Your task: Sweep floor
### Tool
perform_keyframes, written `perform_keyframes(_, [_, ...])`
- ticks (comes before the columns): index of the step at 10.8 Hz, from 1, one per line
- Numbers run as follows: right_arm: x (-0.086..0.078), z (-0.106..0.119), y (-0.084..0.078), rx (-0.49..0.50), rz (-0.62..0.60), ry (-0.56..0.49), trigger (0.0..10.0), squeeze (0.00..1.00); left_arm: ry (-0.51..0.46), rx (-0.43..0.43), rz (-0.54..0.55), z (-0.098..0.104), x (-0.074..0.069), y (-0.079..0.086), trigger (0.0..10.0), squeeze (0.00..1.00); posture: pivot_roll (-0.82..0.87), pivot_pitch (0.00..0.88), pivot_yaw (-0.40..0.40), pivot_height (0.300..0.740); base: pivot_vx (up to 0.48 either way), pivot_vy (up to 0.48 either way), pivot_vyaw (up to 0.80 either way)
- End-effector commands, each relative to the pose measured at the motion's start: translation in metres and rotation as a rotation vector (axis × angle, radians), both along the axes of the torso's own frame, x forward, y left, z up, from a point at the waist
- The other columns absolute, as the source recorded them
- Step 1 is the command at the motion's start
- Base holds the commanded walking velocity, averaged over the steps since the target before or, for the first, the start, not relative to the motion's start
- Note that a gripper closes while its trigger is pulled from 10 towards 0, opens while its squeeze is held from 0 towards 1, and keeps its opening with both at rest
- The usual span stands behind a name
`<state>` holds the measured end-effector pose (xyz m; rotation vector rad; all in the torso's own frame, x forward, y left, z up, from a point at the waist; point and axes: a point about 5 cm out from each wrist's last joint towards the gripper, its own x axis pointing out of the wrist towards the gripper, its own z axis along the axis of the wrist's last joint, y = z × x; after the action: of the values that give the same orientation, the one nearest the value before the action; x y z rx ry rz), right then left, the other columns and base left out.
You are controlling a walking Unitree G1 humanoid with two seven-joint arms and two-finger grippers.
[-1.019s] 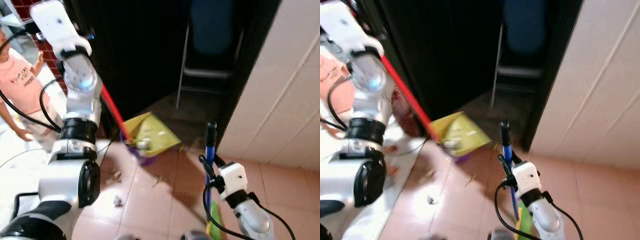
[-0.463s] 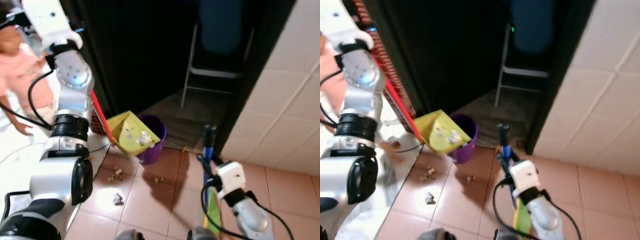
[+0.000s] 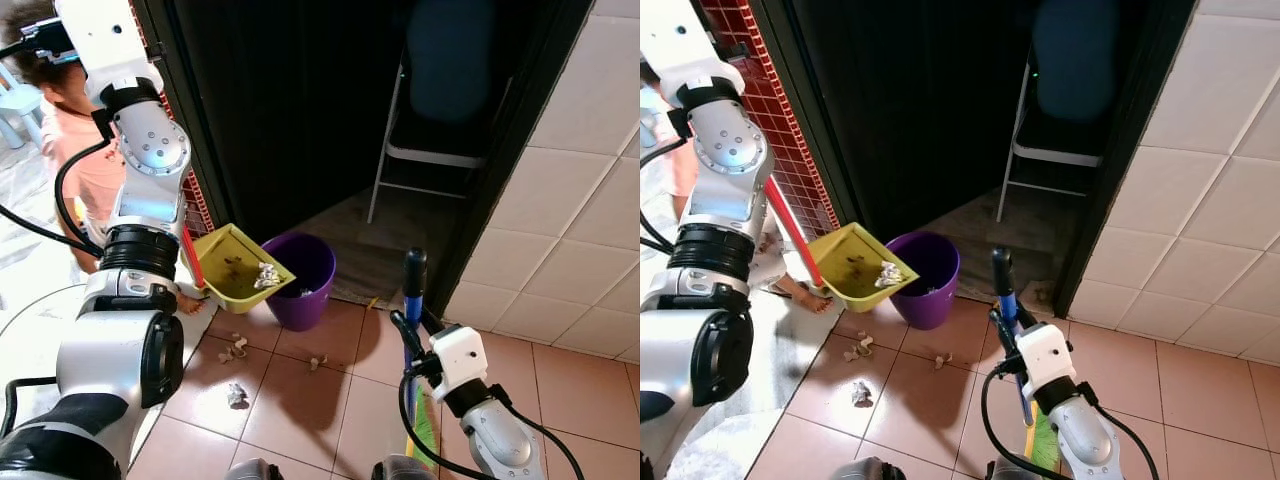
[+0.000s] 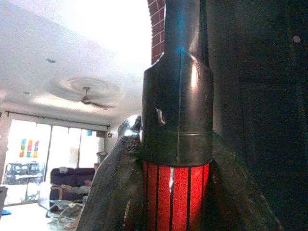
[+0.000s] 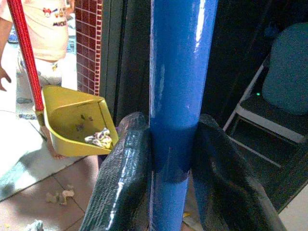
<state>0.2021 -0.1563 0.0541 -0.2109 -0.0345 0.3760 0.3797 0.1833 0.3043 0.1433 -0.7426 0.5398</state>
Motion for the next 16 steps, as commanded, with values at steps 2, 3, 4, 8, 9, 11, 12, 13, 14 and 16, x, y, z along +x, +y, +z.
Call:
perform_keyframes(2, [0.004, 0.012, 0.001, 0.004, -0.005, -0.06, 10.0, 0.0, -0.099, 0.054, -0.053, 0.016, -0.005, -0.022, 10.0, 0.0, -0.18, 0.0, 0.096, 0.74, 0.0, 0.0, 0.0])
perform_keyframes(3, [0.004, 0.012, 0.001, 0.004, -0.01, -0.061, 10.0, 0.0, -0.094, 0.092, -0.068, 0.008, -0.007, -0.035, 10.0, 0.0, -0.18, 0.0, 0.097, 0.74, 0.0, 0.0, 0.0])
perform_keyframes(4, [0.004, 0.012, 0.0, 0.003, -0.012, -0.064, 10.0, 0.0, -0.102, 0.138, -0.085, 0.002, -0.009, -0.047, 10.0, 0.0, -0.19, 0.0, 0.096, 0.74, 0.0, 0.0, 0.0])
perform_keyframes(8, [0.005, 0.012, 0.0, 0.0, -0.016, -0.071, 10.0, 0.0, -0.148, 0.26, -0.1, -0.004, -0.015, -0.071, 10.0, 0.0, -0.19, 0.0, 0.097, 0.74, 0.0, 0.0, 0.0])
perform_keyframes(9, [0.005, 0.012, 0.0, 0.0, -0.016, -0.071, 10.0, 0.0, -0.148, 0.26, -0.1, -0.004, -0.015, -0.071, 10.0, 0.0, -0.19, 0.0, 0.097, 0.74, 0.0, 0.0, 0.0])
perform_keyframes(11, [0.005, 0.012, 0.0, 0.0, -0.016, -0.071, 10.0, 0.0, -0.148, 0.26, -0.1, -0.004, -0.015, -0.071, 10.0, 0.0, -0.19, 0.0, 0.097, 0.74, 0.0, 0.0, 0.0])
perform_keyframes(12, [0.005, 0.012, 0.0, 0.0, -0.016, -0.071, 10.0, 0.0, -0.148, 0.26, -0.1, -0.004, -0.015, -0.071, 10.0, 0.0, -0.19, 0.0, 0.097, 0.74, 0.0, 0.0, 0.0])
perform_keyframes(13, [0.005, 0.012, 0.0, 0.0, -0.016, -0.071, 10.0, 0.0, -0.148, 0.26, -0.1, -0.004, -0.015, -0.071, 10.0, 0.0, -0.19, 0.0, 0.097, 0.74, 0.0, 0.0, 0.0])
perform_keyframes(14, [0.005, 0.012, 0.0, 0.0, -0.016, -0.071, 10.0, 0.0, -0.148, 0.26, -0.1, -0.004, -0.015, -0.071, 10.0, 0.0, -0.19, 0.0, 0.097, 0.74, 0.0, 0.0, 0.0])
perform_keyframes(16, [0.005, 0.012, 0.0, 0.0, -0.016, -0.071, 10.0, 0.0, -0.148, 0.26, -0.1, -0.004, -0.015, -0.071, 10.0, 0.0, -0.19, 0.0, 0.097, 0.74, 0.0, 0.0, 0.0])
